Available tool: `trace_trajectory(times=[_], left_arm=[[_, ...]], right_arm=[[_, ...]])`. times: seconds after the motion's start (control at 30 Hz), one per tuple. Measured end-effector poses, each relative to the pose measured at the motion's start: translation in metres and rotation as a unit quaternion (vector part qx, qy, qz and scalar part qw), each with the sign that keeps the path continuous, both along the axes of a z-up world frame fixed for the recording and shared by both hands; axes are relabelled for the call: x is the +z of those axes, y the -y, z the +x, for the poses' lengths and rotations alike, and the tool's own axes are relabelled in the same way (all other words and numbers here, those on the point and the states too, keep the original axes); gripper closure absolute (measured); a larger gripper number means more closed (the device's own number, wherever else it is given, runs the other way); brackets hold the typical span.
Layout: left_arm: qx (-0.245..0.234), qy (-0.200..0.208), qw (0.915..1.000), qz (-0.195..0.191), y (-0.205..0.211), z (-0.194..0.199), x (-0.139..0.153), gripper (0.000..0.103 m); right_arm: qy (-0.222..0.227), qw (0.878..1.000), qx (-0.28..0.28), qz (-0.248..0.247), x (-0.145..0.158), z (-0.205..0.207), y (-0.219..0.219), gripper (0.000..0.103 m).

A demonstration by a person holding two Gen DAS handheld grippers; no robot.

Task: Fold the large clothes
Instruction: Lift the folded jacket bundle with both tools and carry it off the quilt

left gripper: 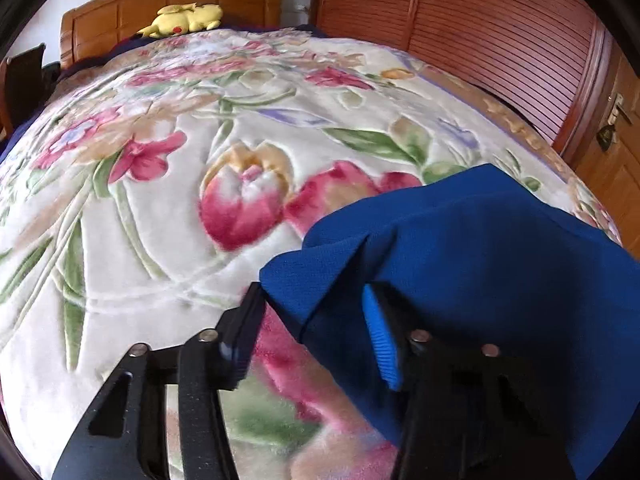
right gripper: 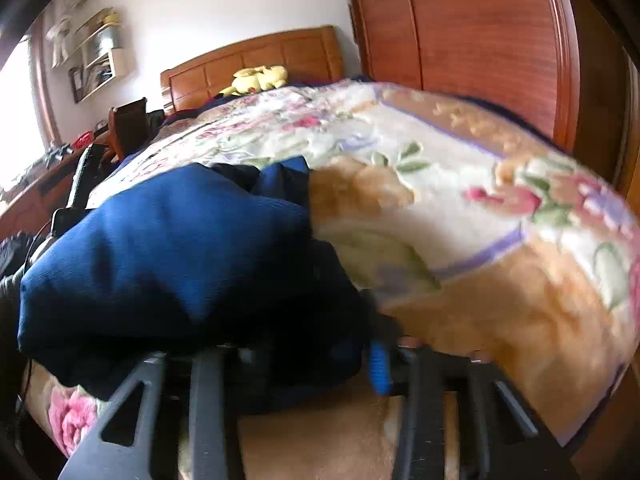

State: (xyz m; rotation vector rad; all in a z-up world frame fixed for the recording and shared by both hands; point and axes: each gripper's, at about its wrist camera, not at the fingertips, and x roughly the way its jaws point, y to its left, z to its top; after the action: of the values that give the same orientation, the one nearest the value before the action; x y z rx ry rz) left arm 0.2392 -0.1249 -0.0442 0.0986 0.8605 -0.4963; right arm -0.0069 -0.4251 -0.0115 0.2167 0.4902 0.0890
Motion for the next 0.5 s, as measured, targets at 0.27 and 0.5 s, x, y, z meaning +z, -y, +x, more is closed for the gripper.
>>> trace_trajectory(times=[0.27,0.5], left_arm=[[0.006,0.059,0.9981,0.02,0.01,-0.02,0.028,0.09],[-0.007,0.134,0.9907,0.021,0.075,-0.043,0.085,0.092]], right_arm=[[0.042,0.998,0.049,0.019,0.02,0.0,0.009,0.096],[0.099,0.994,0.032,-0.022,0.041,-0.02,0.051,0.096]])
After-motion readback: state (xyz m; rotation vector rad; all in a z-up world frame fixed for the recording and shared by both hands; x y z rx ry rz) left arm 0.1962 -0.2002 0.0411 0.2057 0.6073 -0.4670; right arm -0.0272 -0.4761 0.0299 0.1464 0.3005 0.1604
